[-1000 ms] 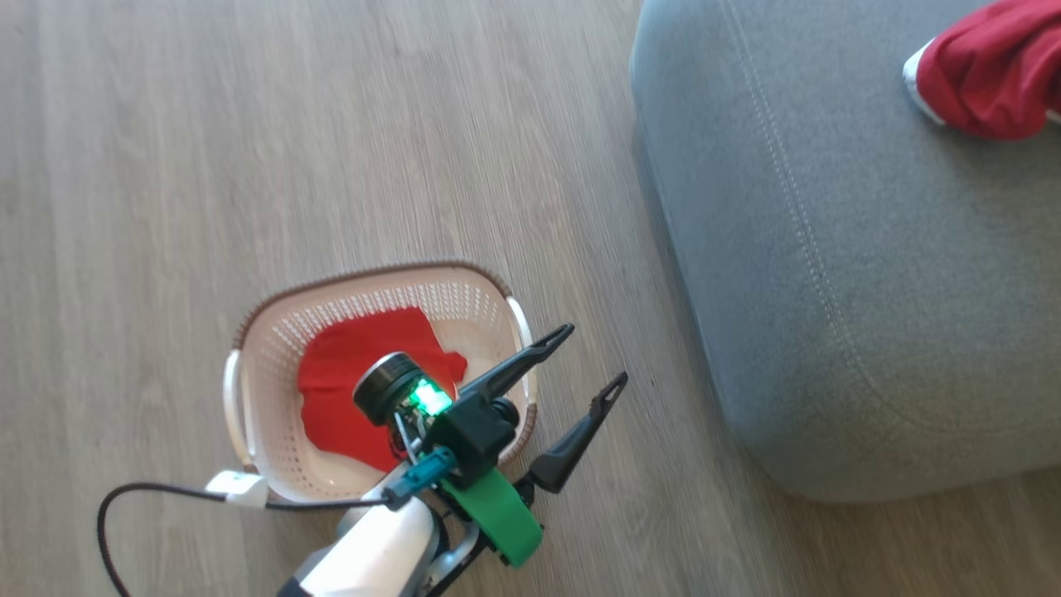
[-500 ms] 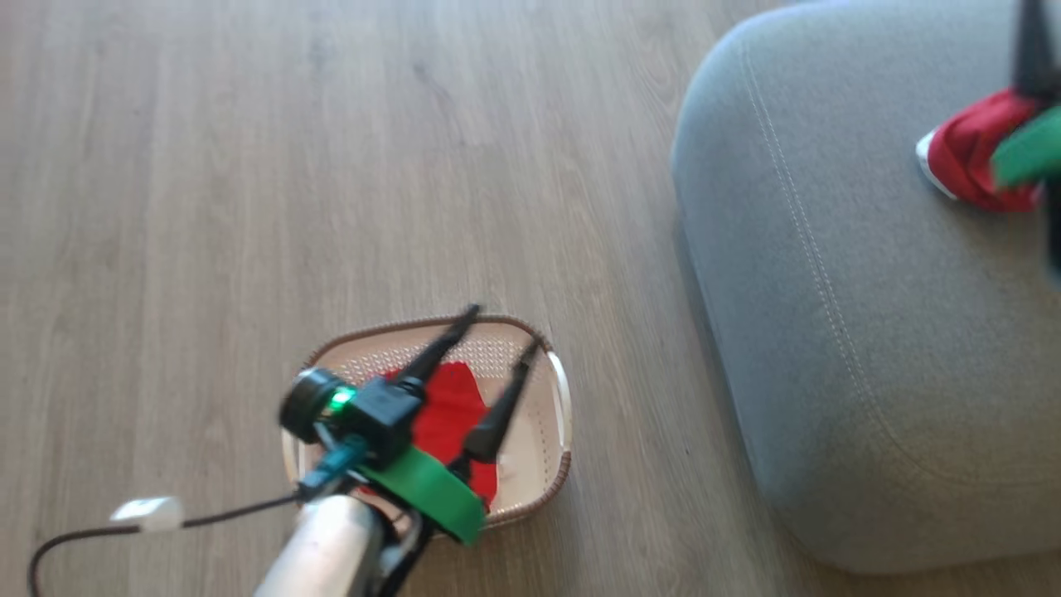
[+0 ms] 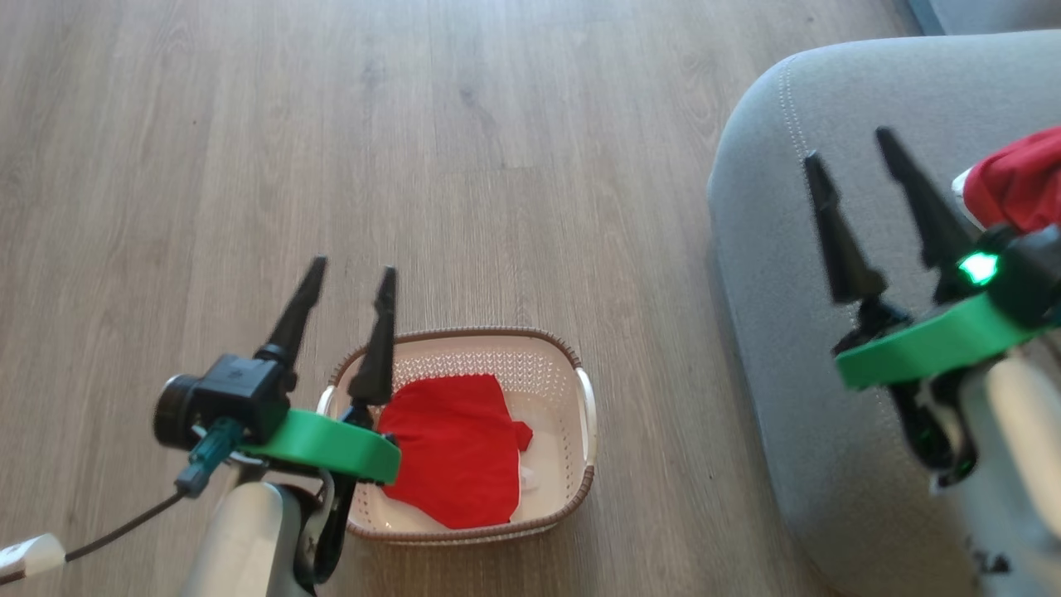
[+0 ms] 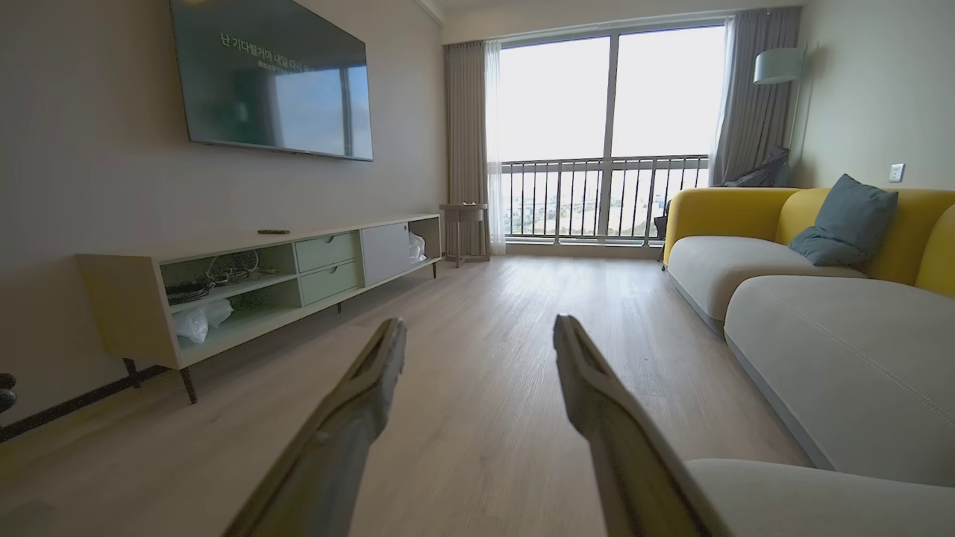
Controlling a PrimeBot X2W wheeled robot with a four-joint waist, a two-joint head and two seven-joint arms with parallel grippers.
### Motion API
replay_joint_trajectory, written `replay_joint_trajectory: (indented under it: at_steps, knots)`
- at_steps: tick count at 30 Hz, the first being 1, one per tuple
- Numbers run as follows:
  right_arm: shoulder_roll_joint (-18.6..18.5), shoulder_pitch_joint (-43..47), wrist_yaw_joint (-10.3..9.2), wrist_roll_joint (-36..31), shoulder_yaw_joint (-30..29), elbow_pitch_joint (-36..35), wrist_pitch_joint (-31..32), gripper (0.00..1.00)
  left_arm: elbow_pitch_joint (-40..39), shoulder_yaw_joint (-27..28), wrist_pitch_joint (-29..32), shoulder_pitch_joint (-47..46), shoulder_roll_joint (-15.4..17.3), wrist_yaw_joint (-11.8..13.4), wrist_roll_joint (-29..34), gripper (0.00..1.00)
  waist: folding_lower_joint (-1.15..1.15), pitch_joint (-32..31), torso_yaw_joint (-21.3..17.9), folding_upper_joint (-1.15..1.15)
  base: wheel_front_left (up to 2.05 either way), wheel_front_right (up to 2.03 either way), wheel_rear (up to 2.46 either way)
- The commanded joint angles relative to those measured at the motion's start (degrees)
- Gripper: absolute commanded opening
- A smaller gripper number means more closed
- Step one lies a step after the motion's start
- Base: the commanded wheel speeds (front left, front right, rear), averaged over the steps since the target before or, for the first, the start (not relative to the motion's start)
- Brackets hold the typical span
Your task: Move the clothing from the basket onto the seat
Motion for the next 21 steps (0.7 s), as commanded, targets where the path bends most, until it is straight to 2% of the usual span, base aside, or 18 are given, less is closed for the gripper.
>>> replay_joint_trajectory:
  at_steps: [1,7,9,15,21]
  knots:
    - [1.3,1.0,-0.01,-0.4,0.4,-3.1,-0.4,1.0,-2.4,2.5,-0.3,-0.3,-0.1,1.2,-0.1,1.0,0.0,0.1,0.3,0.0,0.0,0.0,0.0]
    - [4.2,6.9,-0.01,-4.6,-0.4,-3.3,-0.4,1.0,-1.4,3.5,-0.3,1.2,-0.1,4.1,-1.4,1.0,0.0,0.0,1.0,0.0,0.0,0.0,0.0]
    - [6.4,8.7,-0.01,-4.4,-2.3,-2.5,-0.4,1.0,-0.3,4.0,-0.3,1.9,-0.1,5.1,-1.7,1.0,0.0,-0.2,1.0,0.0,0.0,0.0,0.0]
    - [10.5,12.7,-0.01,-6.8,-6.6,0.0,-0.4,1.0,3.0,3.8,-0.3,3.7,-0.1,6.5,-0.7,1.0,0.0,-0.6,0.7,0.0,0.0,0.0,0.0]
    - [12.1,15.1,-0.01,-8.7,-8.5,0.8,-0.4,1.0,4.9,3.2,-0.3,5.0,-0.1,7.1,-0.5,1.0,0.0,-1.2,0.1,0.0,0.0,0.0,0.0]
